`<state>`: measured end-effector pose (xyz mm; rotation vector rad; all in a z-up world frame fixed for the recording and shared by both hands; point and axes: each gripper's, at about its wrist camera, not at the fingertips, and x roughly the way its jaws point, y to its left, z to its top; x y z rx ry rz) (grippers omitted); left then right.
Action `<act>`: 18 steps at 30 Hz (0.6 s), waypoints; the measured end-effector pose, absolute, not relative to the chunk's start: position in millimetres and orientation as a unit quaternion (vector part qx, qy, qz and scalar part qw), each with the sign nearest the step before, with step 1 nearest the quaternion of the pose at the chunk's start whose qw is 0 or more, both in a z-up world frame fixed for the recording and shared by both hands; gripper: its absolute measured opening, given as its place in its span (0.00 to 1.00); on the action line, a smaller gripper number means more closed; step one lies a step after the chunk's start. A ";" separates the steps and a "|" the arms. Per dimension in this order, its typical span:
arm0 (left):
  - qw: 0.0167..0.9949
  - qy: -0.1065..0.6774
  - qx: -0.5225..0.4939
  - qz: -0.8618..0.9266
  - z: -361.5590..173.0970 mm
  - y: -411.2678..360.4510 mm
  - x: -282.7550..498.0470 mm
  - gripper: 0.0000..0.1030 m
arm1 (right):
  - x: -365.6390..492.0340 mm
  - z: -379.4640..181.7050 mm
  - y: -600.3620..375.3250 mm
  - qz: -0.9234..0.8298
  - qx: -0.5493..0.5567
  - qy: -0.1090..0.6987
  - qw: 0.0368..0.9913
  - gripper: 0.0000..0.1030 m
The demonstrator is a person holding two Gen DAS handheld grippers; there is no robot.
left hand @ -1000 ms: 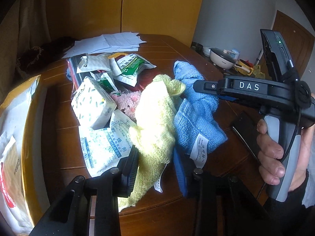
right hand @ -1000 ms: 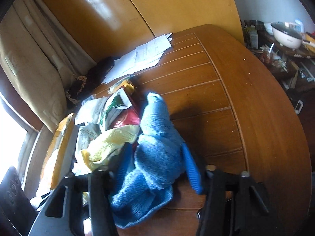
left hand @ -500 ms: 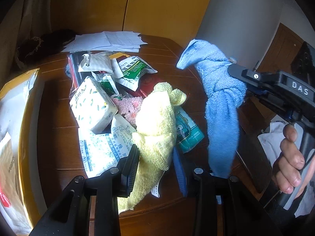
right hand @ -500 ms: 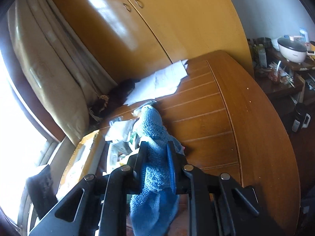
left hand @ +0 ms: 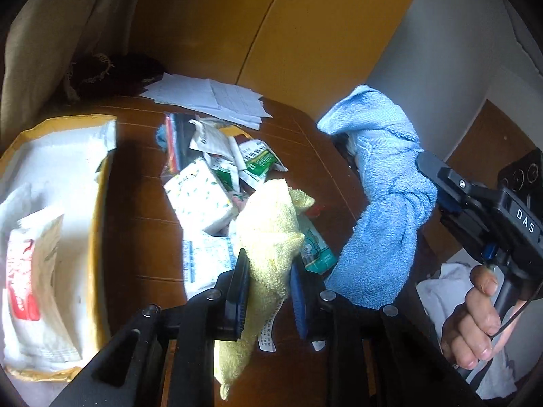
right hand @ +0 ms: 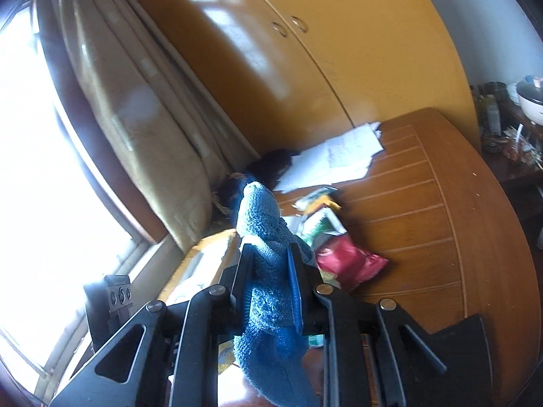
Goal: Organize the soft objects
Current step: 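Carry the yellow cloth and blue towel into the tray and release both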
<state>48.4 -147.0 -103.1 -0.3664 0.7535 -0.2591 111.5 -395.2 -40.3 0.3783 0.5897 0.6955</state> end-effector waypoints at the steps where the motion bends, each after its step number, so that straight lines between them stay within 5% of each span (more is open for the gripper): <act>1: 0.907 0.358 -0.185 -0.122 -98.2 -139.6 44.5 0.21 | 108.8 -36.6 -390.2 0.342 0.181 0.279 0.879 0.18; 18: 0.928 0.263 -0.258 0.061 -53.4 28.0 -30.5 0.21 | 117.2 -20.2 -224.8 0.506 0.214 0.342 0.762 0.18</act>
